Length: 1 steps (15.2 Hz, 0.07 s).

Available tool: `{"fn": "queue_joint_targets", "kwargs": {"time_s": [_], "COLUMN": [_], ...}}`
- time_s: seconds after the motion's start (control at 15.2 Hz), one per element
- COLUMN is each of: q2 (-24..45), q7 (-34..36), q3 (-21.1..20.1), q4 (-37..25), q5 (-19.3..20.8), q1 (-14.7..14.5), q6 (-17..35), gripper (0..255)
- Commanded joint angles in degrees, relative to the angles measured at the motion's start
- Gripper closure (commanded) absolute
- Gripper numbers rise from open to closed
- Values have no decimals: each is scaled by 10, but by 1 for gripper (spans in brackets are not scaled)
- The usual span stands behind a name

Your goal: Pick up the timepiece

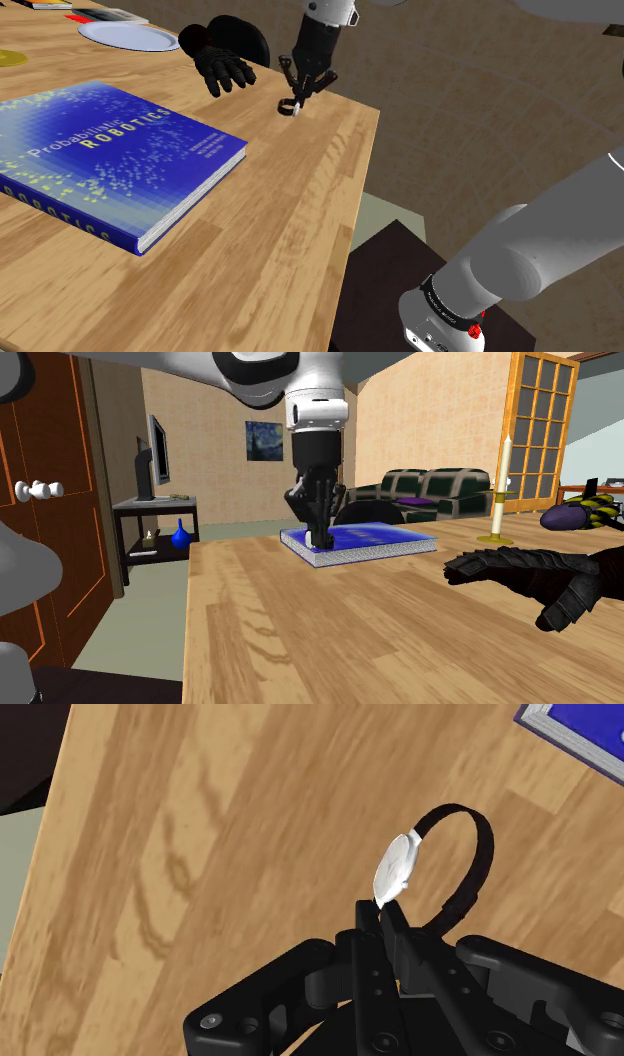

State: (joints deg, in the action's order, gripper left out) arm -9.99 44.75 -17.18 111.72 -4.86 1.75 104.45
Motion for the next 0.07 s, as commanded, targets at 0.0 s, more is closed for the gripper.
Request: {"fn": "queue_joint_targets", "kwargs": {"time_s": [0.0], "q2": [0], "q7": [0], "q3": [0], "q4": [-4], "q5": [0], "q1": [0], "q6": [-4], "gripper": [255]}}
